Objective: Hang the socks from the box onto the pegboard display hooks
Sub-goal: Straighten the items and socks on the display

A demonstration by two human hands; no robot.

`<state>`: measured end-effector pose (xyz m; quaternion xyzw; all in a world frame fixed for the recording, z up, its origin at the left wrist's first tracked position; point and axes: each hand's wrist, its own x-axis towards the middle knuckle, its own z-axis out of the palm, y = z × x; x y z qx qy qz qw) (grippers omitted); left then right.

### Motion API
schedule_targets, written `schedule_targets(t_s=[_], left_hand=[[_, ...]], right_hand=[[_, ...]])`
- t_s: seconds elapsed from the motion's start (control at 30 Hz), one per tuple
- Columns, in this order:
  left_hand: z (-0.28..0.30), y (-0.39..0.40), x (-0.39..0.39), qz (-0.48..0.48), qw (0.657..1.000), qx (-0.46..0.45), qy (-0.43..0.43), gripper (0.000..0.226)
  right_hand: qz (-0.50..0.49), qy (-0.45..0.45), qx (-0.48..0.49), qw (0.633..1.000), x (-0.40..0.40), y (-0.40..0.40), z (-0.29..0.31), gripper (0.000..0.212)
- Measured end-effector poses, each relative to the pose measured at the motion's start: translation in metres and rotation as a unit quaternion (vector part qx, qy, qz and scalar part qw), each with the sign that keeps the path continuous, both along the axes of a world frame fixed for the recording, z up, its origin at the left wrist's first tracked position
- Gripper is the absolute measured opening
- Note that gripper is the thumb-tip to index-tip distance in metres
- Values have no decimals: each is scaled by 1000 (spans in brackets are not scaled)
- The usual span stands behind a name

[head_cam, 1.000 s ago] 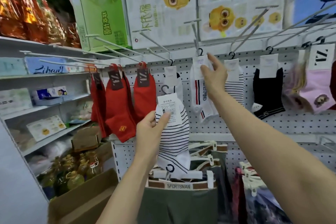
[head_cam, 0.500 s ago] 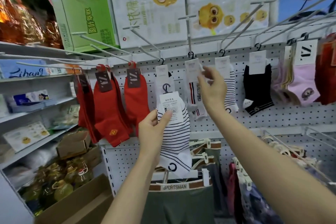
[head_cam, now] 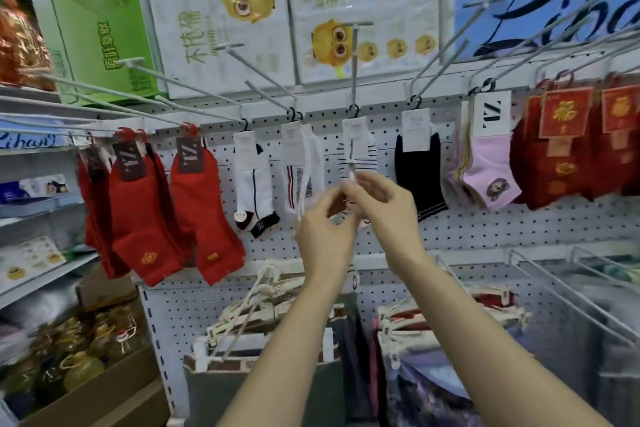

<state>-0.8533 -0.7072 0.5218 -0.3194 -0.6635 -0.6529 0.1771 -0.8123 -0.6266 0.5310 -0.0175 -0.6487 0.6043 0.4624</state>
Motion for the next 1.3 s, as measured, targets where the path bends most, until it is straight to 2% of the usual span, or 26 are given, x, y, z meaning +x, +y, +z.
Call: schedule_targets(t_s=[0.1, 0.17, 0.27, 0.4, 0.53, 0.73, 0.97, 1.3], left_hand=[[-1, 14, 12, -50, 998, -25, 27, 27], [4, 18, 10, -62, 997, -41, 32, 31], [30, 15, -7, -32, 997, -26, 62, 32], [90, 11, -26, 3, 988, 8, 152, 29], [129, 18, -41, 16, 975, -3, 222, 25], [146, 24, -61, 28, 950, -27, 311, 12], [147, 21, -72, -7, 941, -24, 339, 13], [143, 17, -78, -39, 939, -36, 340, 22]], right_hand=[[-43, 10, 35, 998, 4, 23, 0, 8], [-74, 3, 20, 997, 1, 40, 1, 11], [-89, -9, -12, 996, -6, 59, 11, 13], [-101, -5, -37, 994, -24, 74, 34, 10], [-121, 16, 0, 992, -47, 80, 56, 26], [-146, 43, 40, 988, -75, 89, 77, 47], [-152, 29, 75, 985, -99, 92, 84, 52], [-184, 10, 71, 980, -115, 96, 65, 46]])
